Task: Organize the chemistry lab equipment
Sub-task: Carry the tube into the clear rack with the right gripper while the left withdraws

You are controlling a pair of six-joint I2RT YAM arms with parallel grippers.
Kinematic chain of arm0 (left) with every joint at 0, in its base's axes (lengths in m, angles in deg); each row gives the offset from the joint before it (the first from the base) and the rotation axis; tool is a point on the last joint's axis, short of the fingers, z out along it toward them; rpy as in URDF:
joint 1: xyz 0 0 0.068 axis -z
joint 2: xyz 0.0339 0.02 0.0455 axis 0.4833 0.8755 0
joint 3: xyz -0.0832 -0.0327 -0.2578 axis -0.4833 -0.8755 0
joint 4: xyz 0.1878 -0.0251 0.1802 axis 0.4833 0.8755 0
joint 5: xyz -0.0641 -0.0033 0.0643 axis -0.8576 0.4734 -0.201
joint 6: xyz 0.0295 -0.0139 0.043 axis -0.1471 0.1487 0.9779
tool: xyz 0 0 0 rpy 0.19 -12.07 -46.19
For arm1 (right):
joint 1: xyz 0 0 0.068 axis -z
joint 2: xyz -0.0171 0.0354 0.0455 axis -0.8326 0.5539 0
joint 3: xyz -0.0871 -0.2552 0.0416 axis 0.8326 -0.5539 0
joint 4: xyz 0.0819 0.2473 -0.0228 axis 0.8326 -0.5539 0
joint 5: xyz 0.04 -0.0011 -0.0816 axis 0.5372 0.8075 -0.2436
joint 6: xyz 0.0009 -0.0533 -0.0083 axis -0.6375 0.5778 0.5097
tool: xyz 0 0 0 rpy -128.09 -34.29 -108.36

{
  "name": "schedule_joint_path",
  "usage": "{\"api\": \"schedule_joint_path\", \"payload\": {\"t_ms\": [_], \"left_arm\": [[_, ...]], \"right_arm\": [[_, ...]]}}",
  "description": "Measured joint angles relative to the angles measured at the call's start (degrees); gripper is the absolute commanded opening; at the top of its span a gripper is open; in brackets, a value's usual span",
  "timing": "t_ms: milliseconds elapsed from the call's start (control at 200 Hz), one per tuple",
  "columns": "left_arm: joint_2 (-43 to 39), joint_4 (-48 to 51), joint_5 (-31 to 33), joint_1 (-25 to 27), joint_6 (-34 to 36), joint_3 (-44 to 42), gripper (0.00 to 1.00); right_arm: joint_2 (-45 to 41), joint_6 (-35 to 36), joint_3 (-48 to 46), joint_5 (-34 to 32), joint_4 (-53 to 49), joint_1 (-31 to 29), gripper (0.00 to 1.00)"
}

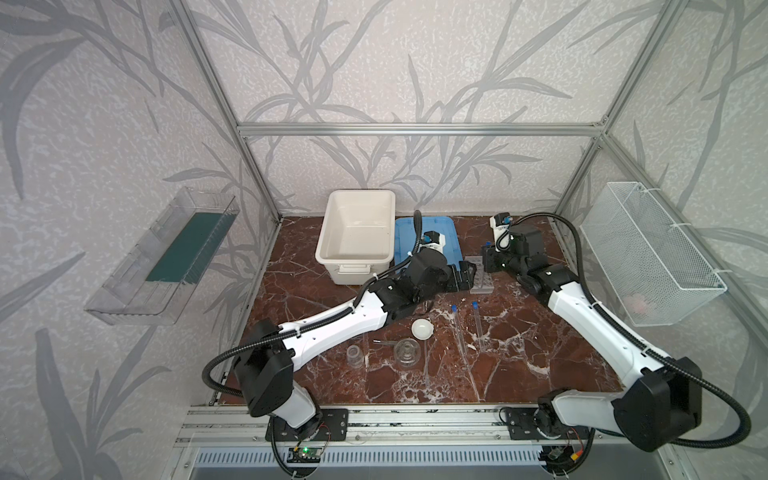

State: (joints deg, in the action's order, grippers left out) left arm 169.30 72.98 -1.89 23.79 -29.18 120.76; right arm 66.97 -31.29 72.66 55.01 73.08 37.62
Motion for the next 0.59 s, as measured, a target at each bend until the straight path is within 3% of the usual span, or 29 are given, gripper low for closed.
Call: {"api": "schedule_joint_path", "payload": {"t_ms": [320, 595], "left_arm": [[13.3, 4.1, -7.4, -2.9, 0.0, 8.8, 0.99], [15.9, 5.0, -10.4, -5.2, -0.1, 10.0, 0.99]], "right_arm": [[8.3, 6.4, -5.0, -8.9, 22.4, 0.9, 0.18], [16.7, 6.8, -5.3, -11.7, 34.8, 1.8, 0.18]]}}
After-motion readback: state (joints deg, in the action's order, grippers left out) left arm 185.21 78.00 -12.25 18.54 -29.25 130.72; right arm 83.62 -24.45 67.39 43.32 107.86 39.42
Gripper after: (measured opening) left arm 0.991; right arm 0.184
